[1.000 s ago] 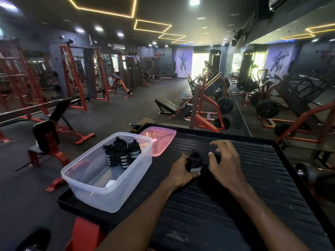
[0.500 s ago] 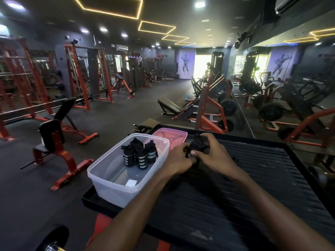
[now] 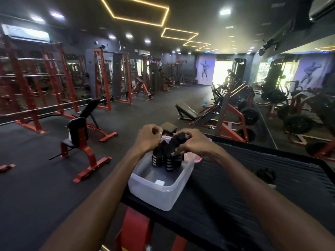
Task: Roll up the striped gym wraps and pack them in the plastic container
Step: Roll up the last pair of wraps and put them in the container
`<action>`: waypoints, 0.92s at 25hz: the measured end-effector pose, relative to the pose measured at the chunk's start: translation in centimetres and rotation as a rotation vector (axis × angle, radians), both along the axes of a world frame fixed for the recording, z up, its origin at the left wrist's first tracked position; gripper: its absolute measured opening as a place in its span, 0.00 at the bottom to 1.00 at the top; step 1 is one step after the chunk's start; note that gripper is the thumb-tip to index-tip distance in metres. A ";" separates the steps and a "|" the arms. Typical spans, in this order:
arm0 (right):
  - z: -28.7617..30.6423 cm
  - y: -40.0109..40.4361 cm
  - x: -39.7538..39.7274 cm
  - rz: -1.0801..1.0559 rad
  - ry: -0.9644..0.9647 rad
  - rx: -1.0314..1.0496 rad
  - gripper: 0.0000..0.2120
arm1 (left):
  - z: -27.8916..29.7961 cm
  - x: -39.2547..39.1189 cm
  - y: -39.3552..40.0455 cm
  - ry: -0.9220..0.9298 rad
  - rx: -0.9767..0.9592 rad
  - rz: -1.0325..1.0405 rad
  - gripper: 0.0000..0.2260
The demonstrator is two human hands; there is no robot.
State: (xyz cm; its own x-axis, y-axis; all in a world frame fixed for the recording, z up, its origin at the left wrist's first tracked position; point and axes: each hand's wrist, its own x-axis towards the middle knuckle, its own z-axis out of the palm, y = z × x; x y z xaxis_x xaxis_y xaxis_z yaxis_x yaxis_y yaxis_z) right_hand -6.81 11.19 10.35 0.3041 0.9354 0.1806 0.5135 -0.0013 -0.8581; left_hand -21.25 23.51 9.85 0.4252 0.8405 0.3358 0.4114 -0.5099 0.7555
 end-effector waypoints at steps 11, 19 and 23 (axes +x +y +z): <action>-3.2 7.3 -4.3 0.121 -0.533 -0.275 0.15 | -3.2 -4.1 3.4 0.393 0.103 -0.097 0.08; -5.3 8.9 -5.6 0.071 -0.762 -0.273 0.10 | -5.0 -4.9 3.9 0.413 0.137 -0.056 0.09; -6.1 9.5 -5.9 0.053 -0.817 -0.198 0.10 | -5.4 -5.1 4.0 0.402 0.118 -0.065 0.09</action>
